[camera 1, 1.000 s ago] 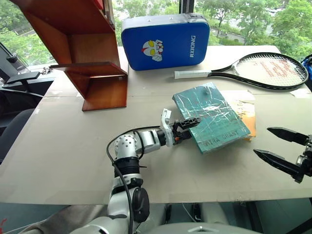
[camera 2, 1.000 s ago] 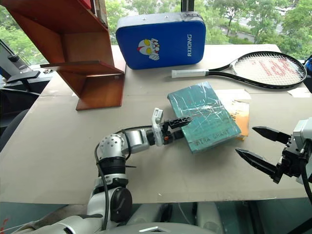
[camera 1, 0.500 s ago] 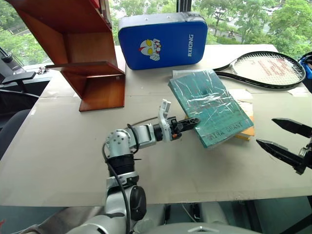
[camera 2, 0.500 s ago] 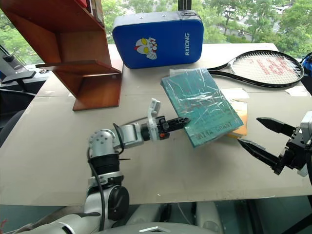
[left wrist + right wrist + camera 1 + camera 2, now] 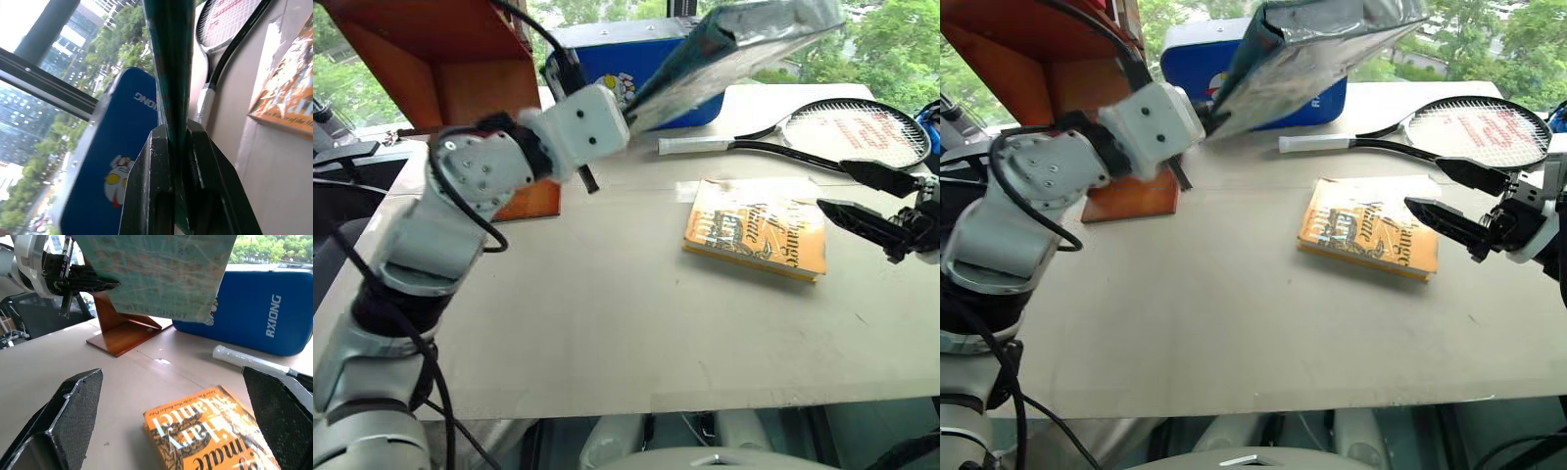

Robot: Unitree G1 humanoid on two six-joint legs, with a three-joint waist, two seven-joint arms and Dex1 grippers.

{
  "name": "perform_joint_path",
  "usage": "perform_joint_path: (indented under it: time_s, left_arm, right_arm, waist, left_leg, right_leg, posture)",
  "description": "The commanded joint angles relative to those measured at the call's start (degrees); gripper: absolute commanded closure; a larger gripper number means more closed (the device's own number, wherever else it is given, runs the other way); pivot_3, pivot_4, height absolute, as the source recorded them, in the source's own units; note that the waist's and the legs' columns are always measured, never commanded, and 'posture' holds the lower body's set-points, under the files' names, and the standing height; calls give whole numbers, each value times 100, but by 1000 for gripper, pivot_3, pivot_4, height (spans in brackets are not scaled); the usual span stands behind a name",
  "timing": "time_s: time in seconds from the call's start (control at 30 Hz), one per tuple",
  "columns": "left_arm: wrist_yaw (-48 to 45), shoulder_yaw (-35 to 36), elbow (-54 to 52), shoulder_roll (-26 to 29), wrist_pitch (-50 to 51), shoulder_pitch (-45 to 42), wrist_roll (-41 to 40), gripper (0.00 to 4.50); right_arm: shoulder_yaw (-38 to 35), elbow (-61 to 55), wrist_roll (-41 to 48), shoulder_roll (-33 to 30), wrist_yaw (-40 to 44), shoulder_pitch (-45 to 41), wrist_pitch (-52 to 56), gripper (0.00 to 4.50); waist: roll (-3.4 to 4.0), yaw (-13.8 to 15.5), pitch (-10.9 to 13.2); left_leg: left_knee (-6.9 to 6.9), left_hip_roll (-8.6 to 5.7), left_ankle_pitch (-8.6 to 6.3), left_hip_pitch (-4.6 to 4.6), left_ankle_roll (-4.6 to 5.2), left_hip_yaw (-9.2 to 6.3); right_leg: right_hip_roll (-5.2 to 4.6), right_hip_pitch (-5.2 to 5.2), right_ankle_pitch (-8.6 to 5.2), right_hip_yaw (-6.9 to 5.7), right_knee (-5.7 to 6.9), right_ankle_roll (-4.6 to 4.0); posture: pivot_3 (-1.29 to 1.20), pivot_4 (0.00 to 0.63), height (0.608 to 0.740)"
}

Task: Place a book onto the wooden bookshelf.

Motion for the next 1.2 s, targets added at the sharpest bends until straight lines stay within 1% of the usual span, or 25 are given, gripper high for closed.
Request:
perform_joint_path:
  time_s: [0.03, 0.13, 0.23, 0.33, 0.5, 0.63, 0.8, 1.0, 1.07, 1.1, 1.13, 1.17, 1.2]
  left_arm:
    - [-95, 308, 324, 583, -587, -180, 949, 4416]
    - [-168, 524, 576, 1051, -789, -85, 1411, 4416]
    - [-254, 703, 774, 1450, -827, 152, 1817, 4416]
    - [-291, 789, 945, 1636, -582, 475, 2200, 4416]
    - [-554, 871, 1010, 1761, -179, 806, 2625, 4416]
    - [-725, 1039, 1044, 1891, 125, 1136, 2855, 4416]
    - [-1130, 1148, 1007, 1897, 766, 1419, 2946, 4416]
    - [-1322, 1310, 964, 1937, 1283, 1653, 3083, 4416]
    - [-1384, 1395, 910, 1948, 1389, 1741, 3093, 3718]
    - [-1416, 1441, 873, 1951, 1441, 1783, 3092, 3448]
    - [-1438, 1493, 830, 1960, 1497, 1826, 3096, 2908]
    - [-1449, 1539, 794, 1962, 1552, 1856, 3094, 2561]
    - [-1464, 1590, 755, 1967, 1632, 1889, 3093, 2010]
  right_arm:
    - [208, 268, -34, 150, 95, -579, -224, 0]
    - [392, 440, -45, 302, 151, -895, -249, 0]
    - [502, 575, -40, 438, 133, -1183, -244, 0]
    - [585, 671, -62, 616, -31, -1465, -255, 0]
    - [600, 728, -131, 800, -176, -1689, -265, 0]
    - [610, 721, -153, 853, -168, -1685, -250, 0]
    - [627, 686, -199, 910, -176, -1636, -298, 0]
    - [602, 656, -243, 988, -183, -1524, -335, 0]
    - [617, 661, -262, 1011, -180, -1523, -344, 0]
    - [625, 666, -266, 1024, -179, -1529, -346, 0]
    - [637, 674, -278, 1035, -173, -1536, -349, 0]
    - [648, 684, -292, 1045, -166, -1544, -353, 0]
    - [659, 699, -316, 1058, -158, -1554, -366, 0]
  waist:
    - [2, -6, -1]
    - [1, -33, 0]
    - [2, -70, 1]
    - [3, -109, 1]
    - [3, -110, 1]
    - [4, -117, 1]
    - [6, -118, 1]
    - [6, -120, 1]
    - [7, -148, 1]
    - [7, -171, 1]
    - [8, -181, 1]
    - [8, -190, 1]
    - [7, -195, 1]
  left_leg:
    - [-2, 0, 0, -11, 0, 0]
    - [4, -1, 1, -59, 1, -8]
    - [5, -2, 1, -68, 1, -13]
    - [5, -5, 1, -67, 2, -14]
    - [10, -4, 1, -69, 2, -25]
    - [10, -5, 0, -70, 2, -24]
    - [9, -4, 1, -67, 2, -25]
    - [18, -4, 1, -64, 2, -23]
    - [19, -4, 1, -64, 2, -21]
    - [19, -4, 0, -63, 2, -19]
    - [18, -4, 0, -62, 2, -18]
    - [18, -4, 1, -62, 2, -19]
    - [18, -4, 1, -62, 2, -19]
  right_leg:
    - [0, -12, 0, 0, 0, 0]
    - [0, -56, 1, -11, 4, -1]
    - [-1, -58, 1, -18, -1, 0]
    - [-3, -57, 1, -19, 0, 0]
    - [-3, -57, 1, -29, 10, -1]
    - [-3, -57, 1, -27, 9, 0]
    - [-3, -57, 1, -28, 15, -1]
    - [-3, -56, 1, -27, 28, -1]
    - [-3, -57, 1, -24, 29, -1]
    - [-3, -57, 1, -22, 29, -1]
    - [-2, -57, 1, -20, 30, -1]
    - [-2, -58, 1, -21, 31, -1]
    - [-2, -58, 1, -22, 31, -1]
  posture:
    - [0, 150, 740]
    - [0, 150, 740]
    - [0, 150, 740]
    - [0, 150, 740]
    - [0, 150, 740]
    - [0, 150, 740]
    - [0, 150, 740]
    - [0, 150, 740]
    - [0, 150, 740]
    - [0, 150, 740]
    - [0, 150, 740]
    - [0, 150, 740]
    - [0, 150, 740]
